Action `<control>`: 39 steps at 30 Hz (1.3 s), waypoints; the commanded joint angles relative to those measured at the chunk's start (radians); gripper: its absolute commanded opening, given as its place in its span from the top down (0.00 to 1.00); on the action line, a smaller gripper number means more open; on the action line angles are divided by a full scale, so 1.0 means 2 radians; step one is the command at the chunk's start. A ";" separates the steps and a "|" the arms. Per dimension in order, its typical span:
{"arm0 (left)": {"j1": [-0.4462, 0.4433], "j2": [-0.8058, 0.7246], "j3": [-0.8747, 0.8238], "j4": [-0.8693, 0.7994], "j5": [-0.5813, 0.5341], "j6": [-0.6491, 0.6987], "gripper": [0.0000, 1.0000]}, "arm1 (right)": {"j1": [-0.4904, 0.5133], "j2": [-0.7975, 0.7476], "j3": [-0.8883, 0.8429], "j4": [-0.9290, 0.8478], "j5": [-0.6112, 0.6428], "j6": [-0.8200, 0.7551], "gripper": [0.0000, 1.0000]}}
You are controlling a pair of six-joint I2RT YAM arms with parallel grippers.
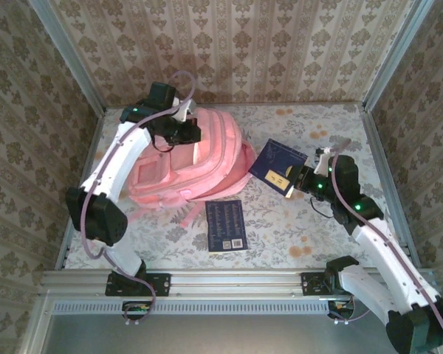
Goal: Pack the student bag
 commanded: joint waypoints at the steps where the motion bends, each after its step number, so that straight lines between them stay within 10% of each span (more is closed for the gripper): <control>1: 0.001 -0.054 0.009 -0.029 0.027 0.047 1.00 | -0.012 0.031 0.011 0.091 -0.089 -0.008 1.00; 13: 0.044 -0.086 -0.023 0.020 0.127 0.023 1.00 | 0.003 0.254 0.067 0.388 -0.333 0.158 1.00; 39: 0.052 -0.097 -0.060 0.111 0.176 -0.055 1.00 | 0.175 0.528 0.182 0.527 -0.096 0.285 0.97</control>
